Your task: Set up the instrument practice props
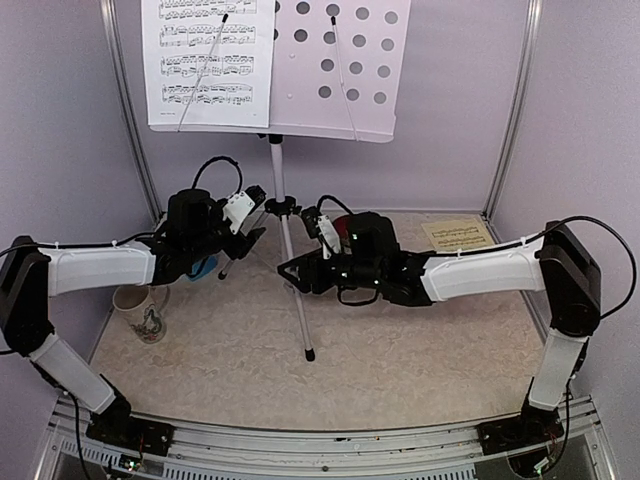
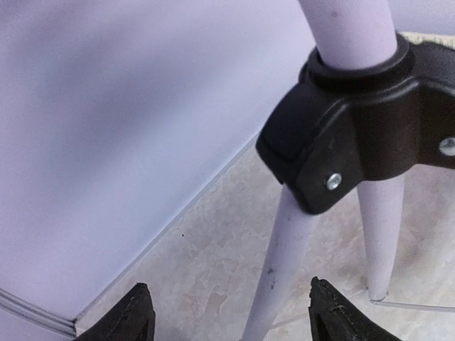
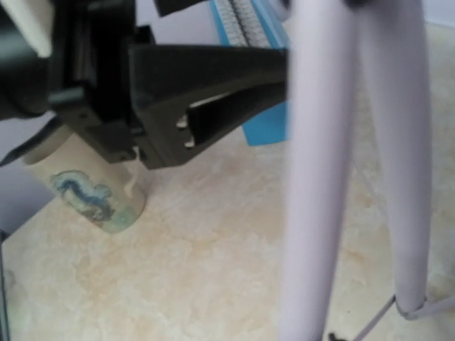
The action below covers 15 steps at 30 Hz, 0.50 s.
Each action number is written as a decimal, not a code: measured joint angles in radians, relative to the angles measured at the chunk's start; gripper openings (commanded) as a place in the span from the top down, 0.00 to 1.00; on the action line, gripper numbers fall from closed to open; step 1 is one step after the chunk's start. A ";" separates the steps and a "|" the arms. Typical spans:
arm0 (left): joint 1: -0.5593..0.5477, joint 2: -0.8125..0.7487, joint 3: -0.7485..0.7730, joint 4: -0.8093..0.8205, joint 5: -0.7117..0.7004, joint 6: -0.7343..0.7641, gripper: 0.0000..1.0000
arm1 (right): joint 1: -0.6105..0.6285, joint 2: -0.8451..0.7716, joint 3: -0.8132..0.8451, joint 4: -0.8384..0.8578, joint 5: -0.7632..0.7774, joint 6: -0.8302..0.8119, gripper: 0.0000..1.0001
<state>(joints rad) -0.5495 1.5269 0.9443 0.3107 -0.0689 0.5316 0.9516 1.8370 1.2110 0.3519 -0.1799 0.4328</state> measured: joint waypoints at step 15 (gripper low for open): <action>-0.203 -0.212 -0.131 -0.042 -0.098 -0.195 0.01 | -0.411 -0.425 -0.296 -0.136 -0.008 -0.012 0.28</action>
<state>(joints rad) -0.7525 1.3151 0.8131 0.2684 -0.1669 0.3370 0.5404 1.4120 0.9150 0.2161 -0.1883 0.4206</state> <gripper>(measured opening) 0.966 0.716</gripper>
